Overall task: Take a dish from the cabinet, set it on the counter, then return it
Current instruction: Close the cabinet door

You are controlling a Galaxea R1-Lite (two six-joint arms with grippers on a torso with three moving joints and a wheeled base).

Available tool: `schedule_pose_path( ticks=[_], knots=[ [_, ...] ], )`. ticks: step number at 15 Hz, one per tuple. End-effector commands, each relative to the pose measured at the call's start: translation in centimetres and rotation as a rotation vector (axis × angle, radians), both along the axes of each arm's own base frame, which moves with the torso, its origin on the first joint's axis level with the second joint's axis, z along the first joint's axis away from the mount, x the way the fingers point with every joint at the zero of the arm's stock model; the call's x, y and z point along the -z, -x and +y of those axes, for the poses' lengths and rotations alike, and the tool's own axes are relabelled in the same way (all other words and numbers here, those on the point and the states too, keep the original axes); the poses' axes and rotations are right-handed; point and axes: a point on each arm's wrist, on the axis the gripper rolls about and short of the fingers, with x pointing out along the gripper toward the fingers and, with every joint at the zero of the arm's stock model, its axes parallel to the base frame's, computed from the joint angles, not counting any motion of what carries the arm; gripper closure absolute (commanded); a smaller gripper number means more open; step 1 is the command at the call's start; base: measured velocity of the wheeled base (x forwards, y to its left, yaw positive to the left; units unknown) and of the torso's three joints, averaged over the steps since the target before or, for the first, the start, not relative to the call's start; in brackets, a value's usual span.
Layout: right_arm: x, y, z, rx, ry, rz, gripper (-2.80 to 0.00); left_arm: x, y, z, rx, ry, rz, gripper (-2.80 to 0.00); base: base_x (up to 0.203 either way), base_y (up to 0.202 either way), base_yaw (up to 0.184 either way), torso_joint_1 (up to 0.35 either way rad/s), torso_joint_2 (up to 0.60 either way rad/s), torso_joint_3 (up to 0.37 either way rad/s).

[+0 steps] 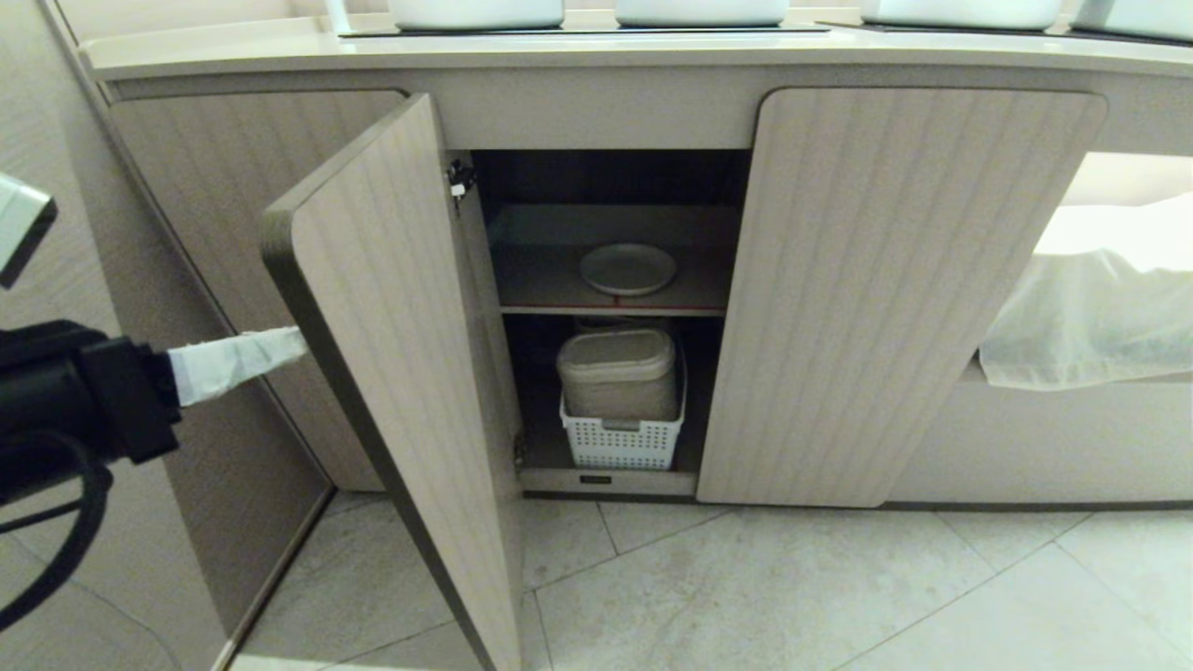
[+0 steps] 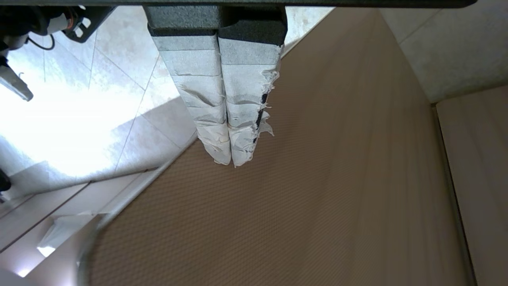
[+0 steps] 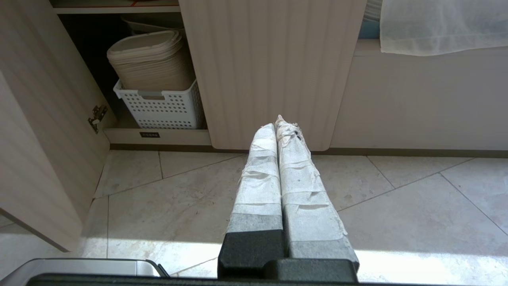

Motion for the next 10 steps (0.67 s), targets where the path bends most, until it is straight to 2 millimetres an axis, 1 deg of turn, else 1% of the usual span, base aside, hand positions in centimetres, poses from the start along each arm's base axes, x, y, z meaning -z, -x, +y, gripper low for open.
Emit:
schedule_pose_path(
  ticks=[1, 7, 10],
  knots=[
    [0.0, 0.0, 0.0, 0.000, 0.000, 0.000, 0.00, 0.5, -0.7, -0.9, 0.030, -0.006, 0.030, 0.00, 0.000, 0.000, 0.000, 0.000, 0.00, 0.000],
    [0.0, 0.0, 0.0, 0.000, 0.000, 0.000, 0.00, 0.7, -0.4, -3.1, 0.055, -0.025, 0.037, 0.00, 0.000, 0.000, 0.000, 0.000, 0.00, 0.000],
    [0.0, 0.0, 0.0, 0.000, 0.000, 0.000, 0.00, 0.6, -0.2, -3.7, 0.070, -0.030, 0.033, 0.00, 0.000, 0.000, 0.000, 0.000, 0.00, 0.000]
  ],
)
